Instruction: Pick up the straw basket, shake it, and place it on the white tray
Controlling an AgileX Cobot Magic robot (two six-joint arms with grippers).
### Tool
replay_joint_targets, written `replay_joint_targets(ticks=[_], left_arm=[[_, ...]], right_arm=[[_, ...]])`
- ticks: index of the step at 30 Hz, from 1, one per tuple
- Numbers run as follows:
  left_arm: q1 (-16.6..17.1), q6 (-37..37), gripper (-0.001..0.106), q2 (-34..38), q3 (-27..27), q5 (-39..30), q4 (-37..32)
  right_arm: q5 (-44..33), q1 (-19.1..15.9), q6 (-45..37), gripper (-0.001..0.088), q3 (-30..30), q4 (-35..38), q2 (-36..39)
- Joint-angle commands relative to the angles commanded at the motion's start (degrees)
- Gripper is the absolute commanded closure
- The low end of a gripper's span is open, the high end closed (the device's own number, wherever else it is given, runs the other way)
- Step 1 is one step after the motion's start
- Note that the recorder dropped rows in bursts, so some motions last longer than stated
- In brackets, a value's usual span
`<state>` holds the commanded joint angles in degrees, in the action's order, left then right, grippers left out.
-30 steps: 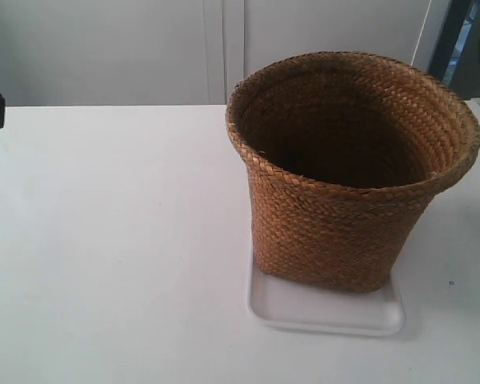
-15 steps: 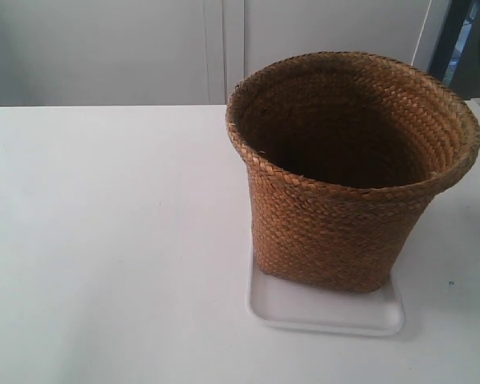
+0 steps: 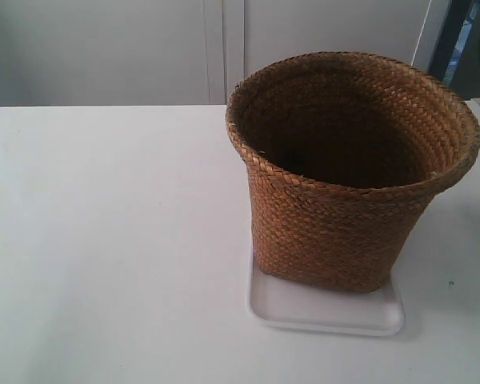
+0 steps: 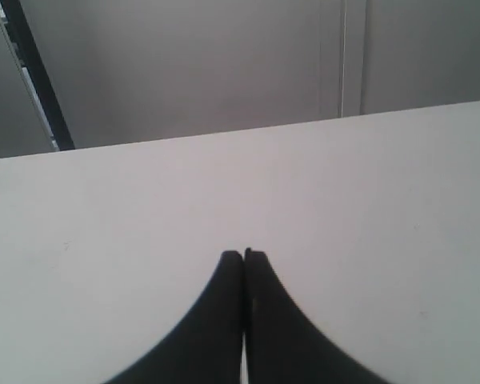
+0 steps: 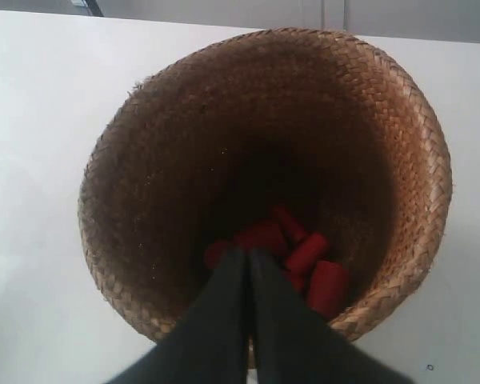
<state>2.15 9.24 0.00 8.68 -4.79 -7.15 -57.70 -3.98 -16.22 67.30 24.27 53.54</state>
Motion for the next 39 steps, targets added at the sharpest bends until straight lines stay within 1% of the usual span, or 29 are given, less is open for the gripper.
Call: replay_joint_targets(ticks=[2,4,13,17,22,25,39], left_arm=[[0.0,0.0,0.105,0.0,-1.8,3.5,0.8],[0.0,0.7,0.105,0.0,-3.2,4.8,0.9],[-0.1,8.1,0.105,0.0,-8.2,6.2,0.9],[-0.1,8.6,0.105,0.0,-8.7,6.2,0.9],[-0.1,8.1,0.105,0.0,-8.7,-2.7,-0.1],[-0.1,4.8,0.105,0.0,-8.7,-9.9,-0.2],[-0.1,4.7,0.105,0.0,-8.7,-10.7,-0.2]], right_arm=[[0.0,0.0,0.0,0.0868,0.0,0.0,0.0],[0.1,0.0,0.4,0.0868,0.0,0.0,0.0],[0.1,0.0,0.8,0.0868,0.0,0.0,0.0],[0.1,0.0,0.8,0.0868,0.0,0.0,0.0],[0.1,0.0,0.8,0.0868,0.0,0.0,0.0],[0.1,0.0,0.8,0.0868,0.0,0.0,0.0],[0.1,0.0,0.8,0.0868,0.0,0.0,0.0]])
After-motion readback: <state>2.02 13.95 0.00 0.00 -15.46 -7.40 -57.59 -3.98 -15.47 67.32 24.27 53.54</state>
